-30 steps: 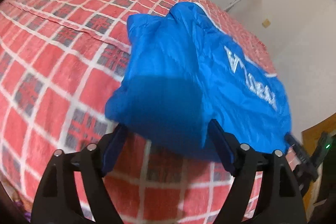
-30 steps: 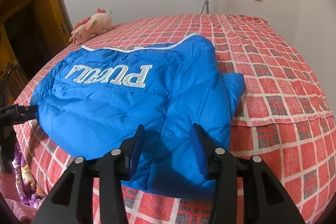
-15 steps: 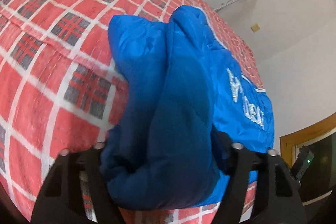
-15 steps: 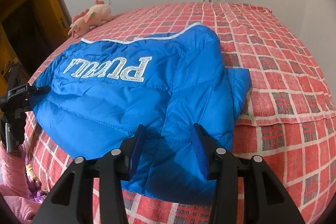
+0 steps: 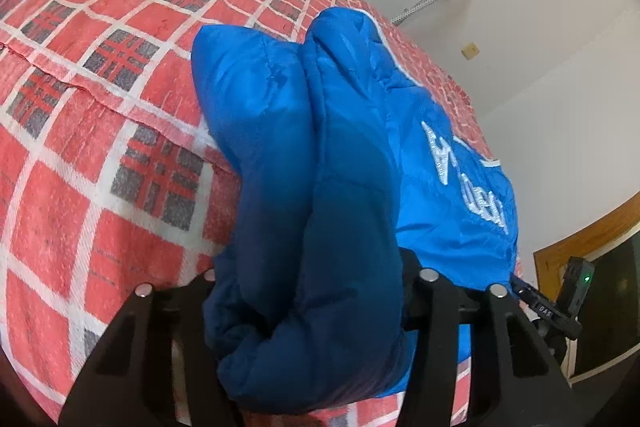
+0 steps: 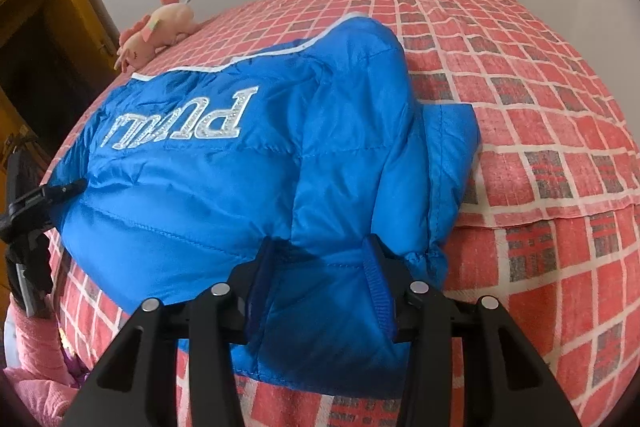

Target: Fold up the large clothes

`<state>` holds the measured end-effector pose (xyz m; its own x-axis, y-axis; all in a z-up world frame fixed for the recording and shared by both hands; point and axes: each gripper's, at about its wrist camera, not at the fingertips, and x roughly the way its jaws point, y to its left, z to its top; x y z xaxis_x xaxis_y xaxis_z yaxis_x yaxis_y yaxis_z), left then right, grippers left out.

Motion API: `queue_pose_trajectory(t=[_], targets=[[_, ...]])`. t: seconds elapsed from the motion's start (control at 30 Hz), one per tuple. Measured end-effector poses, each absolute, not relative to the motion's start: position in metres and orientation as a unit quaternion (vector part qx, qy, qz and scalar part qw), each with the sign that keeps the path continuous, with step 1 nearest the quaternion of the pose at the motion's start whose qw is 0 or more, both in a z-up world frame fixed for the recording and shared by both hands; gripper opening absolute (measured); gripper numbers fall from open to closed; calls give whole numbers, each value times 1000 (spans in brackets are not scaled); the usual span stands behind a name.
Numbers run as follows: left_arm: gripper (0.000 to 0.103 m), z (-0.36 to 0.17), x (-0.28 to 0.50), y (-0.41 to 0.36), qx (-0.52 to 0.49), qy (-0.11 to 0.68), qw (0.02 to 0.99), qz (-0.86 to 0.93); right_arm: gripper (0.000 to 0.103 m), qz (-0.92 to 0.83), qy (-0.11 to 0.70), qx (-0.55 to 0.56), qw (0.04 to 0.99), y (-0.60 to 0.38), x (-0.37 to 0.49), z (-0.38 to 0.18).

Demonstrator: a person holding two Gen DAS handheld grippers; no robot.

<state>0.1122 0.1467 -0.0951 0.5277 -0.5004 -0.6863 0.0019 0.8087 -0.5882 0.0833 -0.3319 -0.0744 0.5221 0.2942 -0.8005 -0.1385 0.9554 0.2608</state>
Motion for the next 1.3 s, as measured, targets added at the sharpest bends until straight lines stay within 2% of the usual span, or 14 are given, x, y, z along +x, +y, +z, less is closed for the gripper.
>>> queue_pose_trajectory(t=[0.07,0.17,0.43,0.63,0.8,0.93,1.13,1.3], targets=[[38,-86,109,144,-261,455,838,-148,45,130,472,93,867,-336,81,-68],[33,-64,102,136,-235,444,853,-140,47,154,452,109,872,-350,69,-48],[31,28,95,60,-133,401,891,-165,49,128,434,103,886,-384,49,-30],[31,61,98,-31,-38,396,897,-191,49,120,422,95,894,-394,36,-23],[31,50,101,-102,19,414,886,-210,49,119,424,97,893,-397,30,-25],[31,20,105,-151,57,443,864,-232,49,119,426,105,891,-400,31,-29],[32,-32,116,-173,58,486,833,-259,49,119,431,109,888,-401,33,-35],[32,-44,117,-170,50,487,831,-264,49,118,437,113,885,-400,37,-40]])
